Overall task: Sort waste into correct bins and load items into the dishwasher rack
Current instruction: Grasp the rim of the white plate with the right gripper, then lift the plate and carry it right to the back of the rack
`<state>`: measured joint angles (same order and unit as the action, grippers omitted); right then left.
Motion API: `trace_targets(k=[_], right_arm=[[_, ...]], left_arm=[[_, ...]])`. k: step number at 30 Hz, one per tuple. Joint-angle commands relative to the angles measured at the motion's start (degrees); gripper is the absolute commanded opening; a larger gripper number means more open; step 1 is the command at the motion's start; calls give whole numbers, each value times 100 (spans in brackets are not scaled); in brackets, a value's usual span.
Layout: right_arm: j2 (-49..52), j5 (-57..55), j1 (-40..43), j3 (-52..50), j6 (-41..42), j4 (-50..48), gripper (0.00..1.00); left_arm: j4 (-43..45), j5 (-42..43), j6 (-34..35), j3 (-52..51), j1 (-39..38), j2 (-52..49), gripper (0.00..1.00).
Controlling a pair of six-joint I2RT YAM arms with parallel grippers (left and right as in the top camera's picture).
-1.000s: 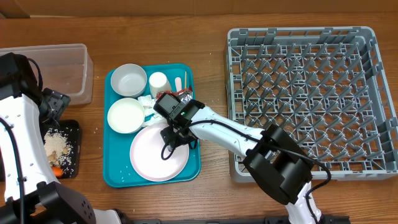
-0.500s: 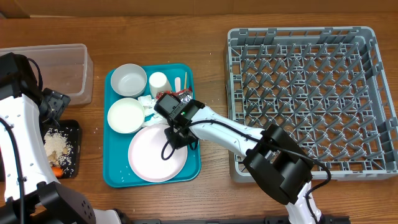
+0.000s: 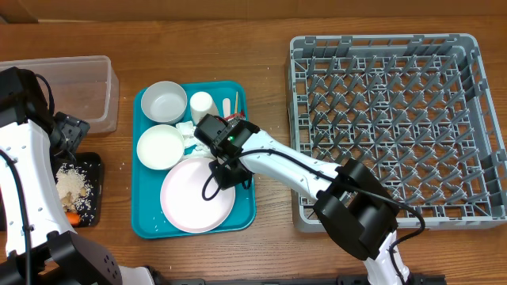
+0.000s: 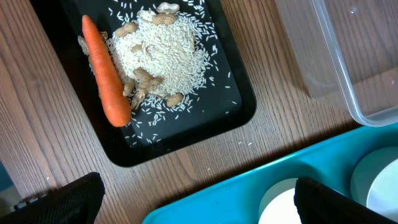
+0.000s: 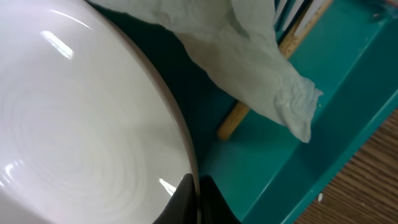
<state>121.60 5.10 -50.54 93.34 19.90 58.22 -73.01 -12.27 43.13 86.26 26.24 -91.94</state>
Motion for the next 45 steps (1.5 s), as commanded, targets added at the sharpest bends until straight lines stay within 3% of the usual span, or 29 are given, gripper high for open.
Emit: trace_targets(k=[1, 13, 24, 34, 45], right_arm=[[66, -52, 15, 328, -15, 179, 4], [-186, 94, 17, 614, -15, 603, 4], [-1388, -321, 601, 693, -85, 988, 4], [-2592, -450, 2299, 693, -492, 1156, 4], [-2699, -1919, 4581, 625, 11, 614, 4]], left_arm=[[0, -79, 59, -24, -15, -11, 100], [0, -79, 59, -24, -15, -11, 100], [0, -79, 59, -22, -15, -11, 100], [0, -79, 59, -24, -15, -11, 100], [2, -79, 59, -24, -15, -11, 100]])
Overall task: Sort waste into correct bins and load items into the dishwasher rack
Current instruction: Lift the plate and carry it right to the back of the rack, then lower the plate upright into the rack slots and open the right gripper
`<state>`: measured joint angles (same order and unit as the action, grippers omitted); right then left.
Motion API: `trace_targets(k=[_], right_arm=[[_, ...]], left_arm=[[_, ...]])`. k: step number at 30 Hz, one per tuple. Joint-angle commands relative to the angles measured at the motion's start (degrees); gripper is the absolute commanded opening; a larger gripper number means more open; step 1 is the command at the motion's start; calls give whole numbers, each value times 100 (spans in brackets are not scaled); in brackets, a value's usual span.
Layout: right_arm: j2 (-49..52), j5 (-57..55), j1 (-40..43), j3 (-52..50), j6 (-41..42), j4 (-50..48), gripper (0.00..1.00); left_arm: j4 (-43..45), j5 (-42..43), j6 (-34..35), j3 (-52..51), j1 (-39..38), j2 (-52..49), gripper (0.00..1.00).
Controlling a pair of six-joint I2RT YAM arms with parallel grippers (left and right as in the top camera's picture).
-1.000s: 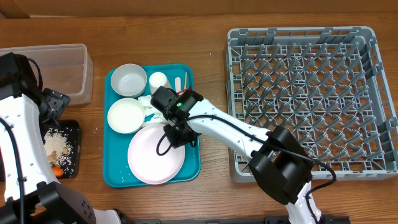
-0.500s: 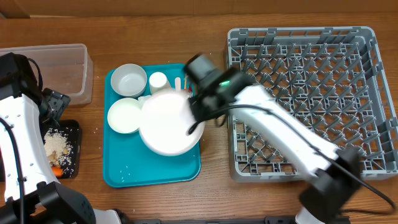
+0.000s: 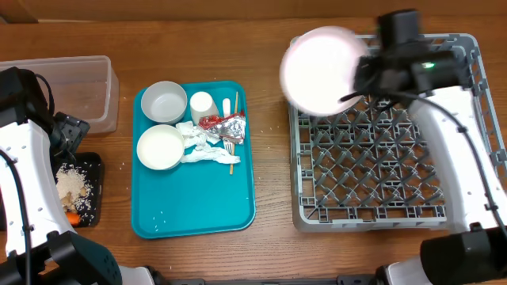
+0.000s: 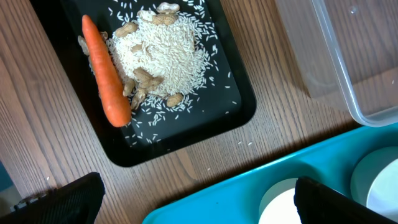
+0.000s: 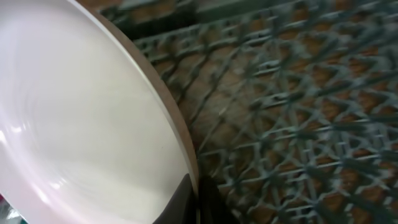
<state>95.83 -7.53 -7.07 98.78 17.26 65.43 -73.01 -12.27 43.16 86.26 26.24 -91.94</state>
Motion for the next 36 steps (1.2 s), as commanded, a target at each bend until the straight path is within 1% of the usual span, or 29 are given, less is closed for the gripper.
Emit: trace_targets(k=[1, 4, 10, 14, 17, 22, 32, 36], right_arm=[[-122, -868, 348, 81, 348, -166, 4], [-122, -1390, 643, 81, 428, -356, 4], [-39, -1746, 1091, -46, 431, -844, 4], [186, -2531, 1132, -57, 682, -881, 4], [367, -2968, 1132, -57, 702, -898, 4], [509, -3355, 1132, -59, 697, -831, 4], [695, -3453, 1132, -59, 678, -820, 4], [785, -3635, 1132, -136, 525, -1088, 4]], left_arm=[[0, -79, 57, -24, -17, -11, 100], [0, -79, 57, -24, -15, -11, 100], [0, -79, 57, -24, -15, -11, 100], [0, -79, 57, -24, -15, -11, 100], [0, -79, 57, -24, -17, -11, 100], [2, -79, 57, -24, -15, -11, 100], [0, -79, 57, -24, -17, -11, 100], [0, -79, 57, -24, -15, -11, 100]])
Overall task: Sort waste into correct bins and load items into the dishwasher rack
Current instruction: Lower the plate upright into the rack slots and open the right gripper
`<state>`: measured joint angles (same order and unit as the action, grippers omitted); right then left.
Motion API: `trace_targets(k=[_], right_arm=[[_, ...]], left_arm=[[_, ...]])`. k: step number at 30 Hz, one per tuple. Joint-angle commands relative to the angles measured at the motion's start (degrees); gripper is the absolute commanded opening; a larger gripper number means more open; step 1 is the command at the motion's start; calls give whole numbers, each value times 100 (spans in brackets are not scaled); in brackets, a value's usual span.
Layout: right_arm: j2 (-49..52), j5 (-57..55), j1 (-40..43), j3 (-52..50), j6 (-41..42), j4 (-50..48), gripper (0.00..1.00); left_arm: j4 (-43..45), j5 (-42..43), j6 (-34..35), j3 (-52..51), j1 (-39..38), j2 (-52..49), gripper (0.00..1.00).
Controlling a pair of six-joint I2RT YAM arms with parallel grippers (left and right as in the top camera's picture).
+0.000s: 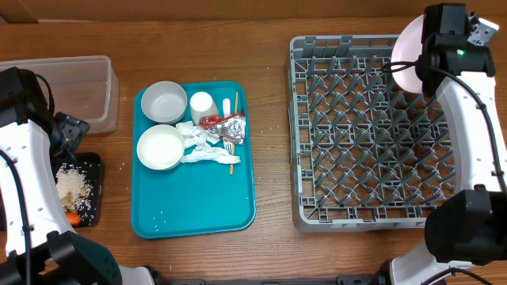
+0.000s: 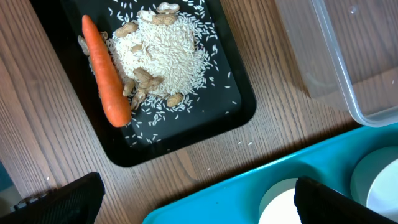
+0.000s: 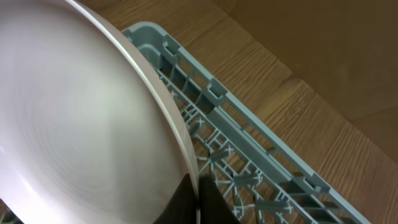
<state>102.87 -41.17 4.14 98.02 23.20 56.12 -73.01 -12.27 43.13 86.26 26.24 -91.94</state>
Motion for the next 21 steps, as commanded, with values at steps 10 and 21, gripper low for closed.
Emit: trace_targets(k=[10, 21], right_arm=[[101, 35, 0, -293, -527, -503, 4], [101, 229, -72, -706, -525, -667, 4]], left_arm=[[0, -79, 59, -24, -15, -11, 100], [0, -79, 59, -24, -15, -11, 100]])
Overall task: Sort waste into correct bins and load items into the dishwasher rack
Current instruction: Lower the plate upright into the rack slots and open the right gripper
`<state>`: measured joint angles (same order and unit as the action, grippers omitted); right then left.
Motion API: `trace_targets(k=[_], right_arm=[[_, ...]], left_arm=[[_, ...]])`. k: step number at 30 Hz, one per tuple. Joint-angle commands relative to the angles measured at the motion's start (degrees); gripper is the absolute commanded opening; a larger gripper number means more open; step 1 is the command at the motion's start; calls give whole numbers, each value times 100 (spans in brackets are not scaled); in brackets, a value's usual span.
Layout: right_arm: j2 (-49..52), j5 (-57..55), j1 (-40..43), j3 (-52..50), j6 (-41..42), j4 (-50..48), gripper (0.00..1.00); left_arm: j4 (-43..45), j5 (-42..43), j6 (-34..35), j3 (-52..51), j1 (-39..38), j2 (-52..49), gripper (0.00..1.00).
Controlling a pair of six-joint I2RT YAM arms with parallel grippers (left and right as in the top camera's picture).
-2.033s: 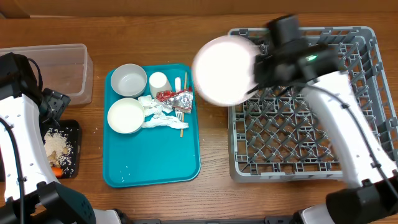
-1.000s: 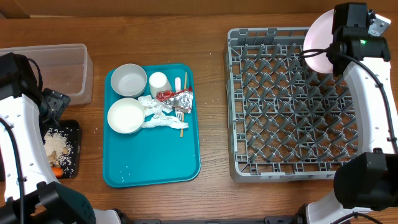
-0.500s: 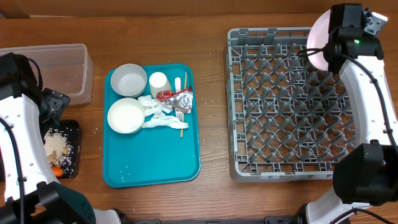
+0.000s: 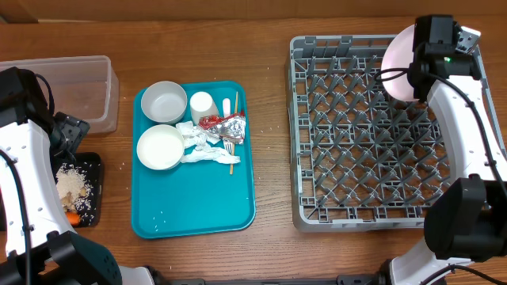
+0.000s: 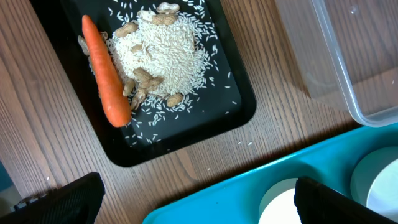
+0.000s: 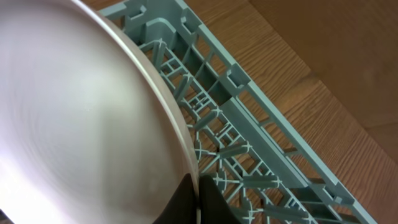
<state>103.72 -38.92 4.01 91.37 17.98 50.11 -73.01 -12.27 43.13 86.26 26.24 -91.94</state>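
Observation:
My right gripper (image 6: 198,198) is shut on the rim of a white plate (image 4: 398,54), held tilted on edge over the far right corner of the grey dishwasher rack (image 4: 380,198). In the right wrist view the plate (image 6: 81,118) fills the left side, with the rack's wall (image 6: 249,93) close behind it. The teal tray (image 4: 198,198) holds two white bowls (image 4: 161,146), a white cup (image 4: 201,104), crumpled napkin and foil (image 4: 222,124) and a chopstick. My left gripper (image 5: 196,199) stands open above the tray's corner beside the black tray of rice and a carrot (image 5: 106,71).
A clear plastic bin (image 4: 83,87) sits at the far left, its corner (image 5: 348,74) visible in the left wrist view. Bare wood lies between the teal tray and the rack. Rice grains are scattered on the black tray (image 5: 236,106).
The plate in my right gripper has shifted slightly left and lower, closer to the rack's far right corner. The left arm has not moved.
My right gripper was shut on the plate's rim on the teal tray. Then it held the plate above the rack's far left corner, then tilted at the far right corner, where it now sits lower. The left arm stayed still throughout.

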Motion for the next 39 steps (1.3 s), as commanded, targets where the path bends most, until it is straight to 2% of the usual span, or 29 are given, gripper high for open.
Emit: trace_targets(k=[1, 10, 12, 13, 16, 20, 22, 28, 33, 39], right_arm=[[13, 2, -90, -42, -4, -72, 4], [11, -111, -428, -17, -195, -116, 4], [7, -131, -514, 44, -192, -70, 9], [2, -127, -557, 90, -190, -37, 17], [-63, 7, -693, 289, -168, 131, 52], [-245, 1180, -800, 894, -168, 678, 78], [-337, 1987, -802, 1279, -168, 962, 85], [-450, 4142, -776, 2306, -173, 1528, 90], [-444, 5978, -887, 2317, -170, 1565, 94], [-356, 6319, -1419, 2020, -168, 1550, 96]], left_arm=[[0, -79, 59, -24, -15, -11, 100], [0, -79, 59, -24, -15, -11, 100], [0, -79, 59, -22, -15, -11, 100], [0, -79, 59, -24, -17, -11, 100], [0, -79, 59, -24, -15, -11, 100], [0, -79, 59, -24, -15, -11, 100], [2, -79, 59, -24, -17, -11, 100], [2, -79, 59, -24, -15, -11, 100], [0, -79, 59, -24, -15, -11, 100], [0, -79, 59, -24, -17, -11, 100]])
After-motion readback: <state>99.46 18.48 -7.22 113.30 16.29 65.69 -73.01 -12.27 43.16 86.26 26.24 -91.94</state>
